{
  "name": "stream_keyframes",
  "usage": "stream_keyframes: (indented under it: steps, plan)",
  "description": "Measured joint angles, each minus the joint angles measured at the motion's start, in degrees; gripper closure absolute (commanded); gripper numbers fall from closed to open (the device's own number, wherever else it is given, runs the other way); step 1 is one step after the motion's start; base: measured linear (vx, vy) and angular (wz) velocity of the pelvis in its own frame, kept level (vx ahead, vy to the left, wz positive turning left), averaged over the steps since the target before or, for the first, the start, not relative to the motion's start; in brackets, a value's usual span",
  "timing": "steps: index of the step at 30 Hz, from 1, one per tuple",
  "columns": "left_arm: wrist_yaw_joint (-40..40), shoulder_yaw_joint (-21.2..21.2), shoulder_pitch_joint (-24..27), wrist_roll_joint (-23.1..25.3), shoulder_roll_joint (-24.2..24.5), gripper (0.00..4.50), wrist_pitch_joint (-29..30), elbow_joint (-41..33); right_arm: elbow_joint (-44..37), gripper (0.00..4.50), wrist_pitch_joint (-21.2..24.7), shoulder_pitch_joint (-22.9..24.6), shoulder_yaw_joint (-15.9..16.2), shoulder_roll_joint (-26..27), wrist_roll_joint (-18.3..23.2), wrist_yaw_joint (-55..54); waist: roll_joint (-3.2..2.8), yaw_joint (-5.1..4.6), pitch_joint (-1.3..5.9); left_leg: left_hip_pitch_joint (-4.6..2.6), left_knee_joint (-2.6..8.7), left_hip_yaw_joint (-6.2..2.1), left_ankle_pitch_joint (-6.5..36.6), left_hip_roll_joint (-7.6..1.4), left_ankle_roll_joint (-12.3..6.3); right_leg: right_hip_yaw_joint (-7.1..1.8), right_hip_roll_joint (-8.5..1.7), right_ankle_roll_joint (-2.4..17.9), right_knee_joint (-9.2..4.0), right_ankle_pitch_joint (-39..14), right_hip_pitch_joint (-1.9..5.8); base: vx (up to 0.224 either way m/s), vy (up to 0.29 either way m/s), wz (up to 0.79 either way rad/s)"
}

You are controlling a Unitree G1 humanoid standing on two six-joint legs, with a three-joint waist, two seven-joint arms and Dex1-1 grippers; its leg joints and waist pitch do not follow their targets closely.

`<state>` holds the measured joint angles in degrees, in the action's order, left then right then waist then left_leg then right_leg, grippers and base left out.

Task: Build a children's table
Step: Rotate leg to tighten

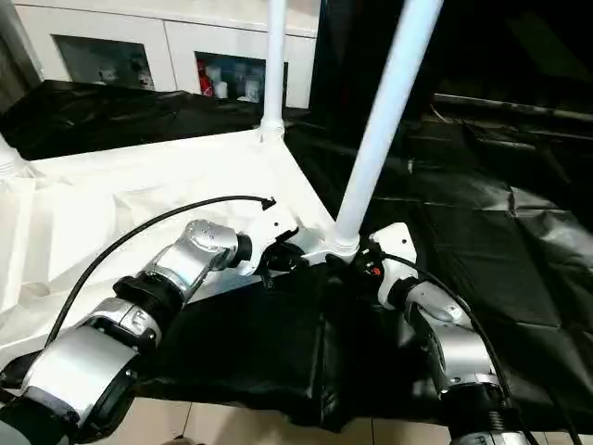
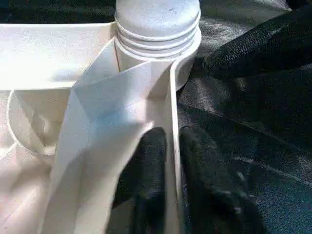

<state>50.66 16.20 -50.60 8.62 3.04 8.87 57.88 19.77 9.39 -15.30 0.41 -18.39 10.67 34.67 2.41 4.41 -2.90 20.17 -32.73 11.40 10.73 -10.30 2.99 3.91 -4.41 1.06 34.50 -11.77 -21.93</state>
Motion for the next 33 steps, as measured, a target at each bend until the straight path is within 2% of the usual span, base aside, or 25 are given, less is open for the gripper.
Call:
stream_keyframes:
  steps: [2,5,10,14,17,20,24,25,27,29,33]
  plan:
    - [0.38,0.02,-0.11,-0.01,0.10,4.23,1.01,-0.25,-0.37,0.62,0.25,0.00,0.02,0.00,0.00,0.13,0.01,-0.16,0.00,0.01,0.00,0.00,0.00,0.00,0.00,0.00,0.00,0.00,0.00,0.00,-0.01,0.000,0.000,0.00]
    - [1.25,0.00,-0.33,-0.03,0.39,4.42,2.37,-0.46,-0.59,0.62,0.26,-0.01,0.04,0.00,0.07,0.61,0.02,-0.47,-0.01,0.02,0.01,0.00,0.00,0.00,0.00,0.02,0.00,0.00,0.00,0.00,-0.02,0.000,0.000,0.00]
    - [3.62,0.02,0.18,-0.40,1.48,4.42,2.93,-1.60,-0.62,0.62,0.03,-0.10,0.17,-0.62,0.24,2.31,0.03,-0.78,-0.02,0.04,0.02,-0.01,0.00,-0.01,-0.01,0.04,0.00,0.00,-0.02,0.00,-0.02,0.000,0.000,0.00]
    - [10.54,0.76,2.71,-1.08,3.92,4.42,0.43,-5.18,-0.75,0.62,-0.25,-0.23,1.04,-2.57,0.23,5.93,-0.01,-0.71,0.00,0.05,0.06,-0.01,0.00,-0.01,-0.02,0.04,0.00,-0.01,-0.05,-0.01,-0.02,0.000,0.000,0.00]
    - [16.58,1.89,5.30,-1.27,6.57,4.42,-3.77,-8.39,-1.44,0.62,-0.27,-0.21,2.58,-3.02,0.46,9.22,-0.23,-0.51,-0.01,0.04,0.08,-0.01,0.00,0.00,-0.01,0.04,0.00,-0.01,-0.05,-0.01,-0.02,0.000,0.000,0.00]
    - [19.25,2.78,6.32,-1.63,6.86,4.42,-4.19,-10.32,-1.63,0.62,-0.27,-0.26,3.81,-3.23,0.56,11.21,-0.43,0.72,0.01,0.06,0.06,0.02,-0.01,0.01,-0.01,0.02,-0.02,-0.01,-0.06,-0.01,0.00,0.000,0.000,0.00]
    - [19.45,2.81,6.54,-1.64,6.89,4.42,-4.21,-10.69,-1.67,0.62,-0.24,-0.30,4.59,-4.76,0.65,13.80,-0.44,0.89,0.01,0.05,0.05,0.05,-0.01,0.01,-0.01,0.01,-0.03,-0.01,-0.06,-0.01,0.01,0.000,0.000,0.00]
    - [19.46,2.77,6.67,-1.65,6.95,4.47,-4.21,-10.87,-1.67,0.80,-0.24,-0.30,4.59,-4.87,0.66,14.39,-0.46,0.87,0.02,0.04,0.06,0.04,-0.01,0.01,-0.01,0.02,-0.03,-0.02,-0.06,-0.01,0.01,0.000,0.000,0.00]
    - [19.46,2.68,6.76,-1.65,7.00,4.47,-4.22,-10.97,-1.59,0.80,-0.28,-0.31,4.66,-4.82,0.65,14.88,-0.49,0.87,0.04,0.04,0.07,0.04,-0.01,0.00,-0.02,0.02,-0.03,-0.03,-0.05,-0.02,0.00,0.000,0.000,0.00]
    - [19.46,2.63,6.75,-1.64,7.03,4.50,-4.22,-10.96,-1.43,1.15,-0.64,-0.31,4.82,-4.78,0.64,15.33,-0.49,0.87,0.04,0.04,0.06,0.04,-0.02,0.00,-0.03,0.02,-0.03,-0.03,-0.05,-0.02,0.00,0.000,0.000,0.00]
    - [19.61,2.61,6.81,-1.66,7.10,4.50,-4.20,-11.02,-1.13,1.39,-0.86,-0.48,4.89,-4.83,0.62,15.28,-0.49,0.84,0.04,0.04,0.06,0.04,-0.07,0.00,-0.12,0.02,-0.03,-0.03,-0.05,-0.02,0.00,0.000,0.000,0.00]
